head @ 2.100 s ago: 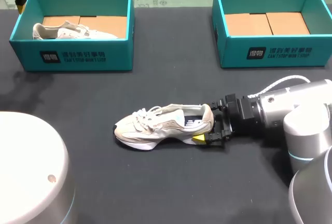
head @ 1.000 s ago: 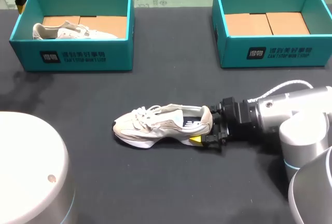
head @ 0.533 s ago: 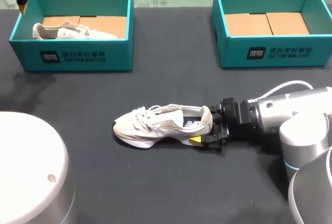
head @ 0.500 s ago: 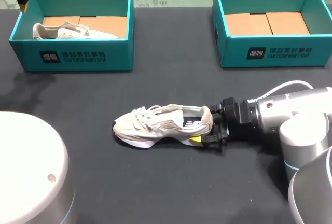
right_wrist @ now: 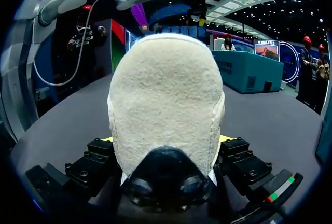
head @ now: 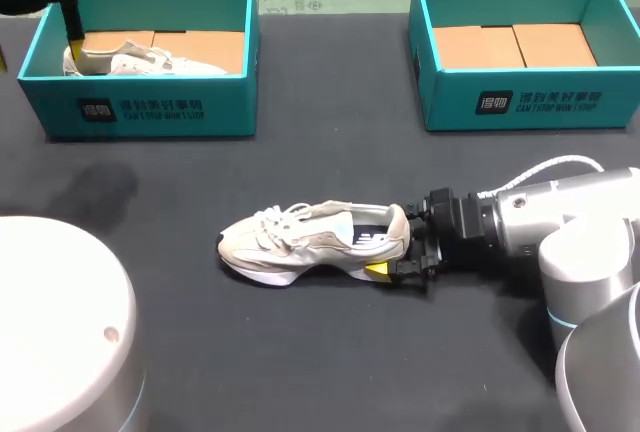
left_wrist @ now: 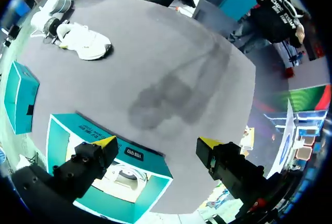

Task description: Take the shoe out of the shoebox, open the shoe tongue, remove and reinsert the insole, then place the shoe into the shoebox

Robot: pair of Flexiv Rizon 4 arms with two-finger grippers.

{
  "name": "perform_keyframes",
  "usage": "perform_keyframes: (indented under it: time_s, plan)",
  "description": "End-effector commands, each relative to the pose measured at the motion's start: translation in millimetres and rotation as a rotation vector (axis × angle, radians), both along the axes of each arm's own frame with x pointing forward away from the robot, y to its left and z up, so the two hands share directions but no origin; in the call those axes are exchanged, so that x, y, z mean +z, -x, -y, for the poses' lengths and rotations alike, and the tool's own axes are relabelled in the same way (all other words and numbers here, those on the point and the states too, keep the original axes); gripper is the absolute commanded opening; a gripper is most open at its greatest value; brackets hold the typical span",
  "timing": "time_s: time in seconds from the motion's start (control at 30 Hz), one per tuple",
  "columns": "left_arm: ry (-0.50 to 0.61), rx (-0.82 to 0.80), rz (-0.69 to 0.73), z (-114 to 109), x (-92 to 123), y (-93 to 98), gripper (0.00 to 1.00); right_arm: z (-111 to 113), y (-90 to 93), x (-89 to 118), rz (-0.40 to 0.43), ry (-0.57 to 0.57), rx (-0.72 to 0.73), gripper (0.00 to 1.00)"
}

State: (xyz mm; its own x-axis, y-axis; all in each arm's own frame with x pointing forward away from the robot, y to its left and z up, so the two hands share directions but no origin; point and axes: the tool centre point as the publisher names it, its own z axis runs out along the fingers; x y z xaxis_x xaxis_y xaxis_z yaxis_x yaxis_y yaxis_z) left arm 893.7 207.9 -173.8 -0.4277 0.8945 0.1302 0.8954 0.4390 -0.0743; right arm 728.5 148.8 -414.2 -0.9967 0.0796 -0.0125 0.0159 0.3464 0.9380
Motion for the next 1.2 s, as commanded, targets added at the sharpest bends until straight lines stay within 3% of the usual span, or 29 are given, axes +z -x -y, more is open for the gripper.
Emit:
perform_keyframes:
  time_s: [0.03,0.1,0.13,0.2,0.27,0.4,0.5,0.53,0.97,1.2]
  plan:
    - [-0.04,0.212,0.029,2,0,7.2,1.0,-3,2.2,-2,0.0,0.004,0.0,0.0]
    - [-0.04,0.212,0.029,2,0,7.2,1.0,-3,2.2,-2,0.0,0.004,0.0,0.0]
    - [-0.041,0.288,0.05,7,3,11.8,1.0,-3,2.2,-2,0.0,0.004,0.0,0.0]
    - [0.029,0.392,0.031,17,6,29.5,1.0,-3,2.2,-2,0.0,0.004,0.0,0.0]
    - [0.028,0.535,0.06,33,6,48.9,1.0,-3,2.2,-2,0.0,0.004,0.0,0.0]
    - [-0.049,0.896,0.016,64,5,75.4,1.0,-3,2.2,-2,0.0,0.004,0.0,0.0]
    - [-0.121,1.158,0.098,84,0,91.1,1.0,-3,2.2,-2,0.0,0.004,0.0,0.0]
    - [-0.143,1.174,0.192,91,-2,97.6,1.0,-3,2.2,-2,0.0,0.004,0.0,0.0]
    - [-0.143,1.174,0.192,91,-2,97.6,1.0,-3,2.2,-2,0.0,0.004,0.0,0.0]
    - [-0.269,1.558,0.216,150,-27,145.4,1.0,-3,2.2,-2,0.0,0.004,0.0,0.0]
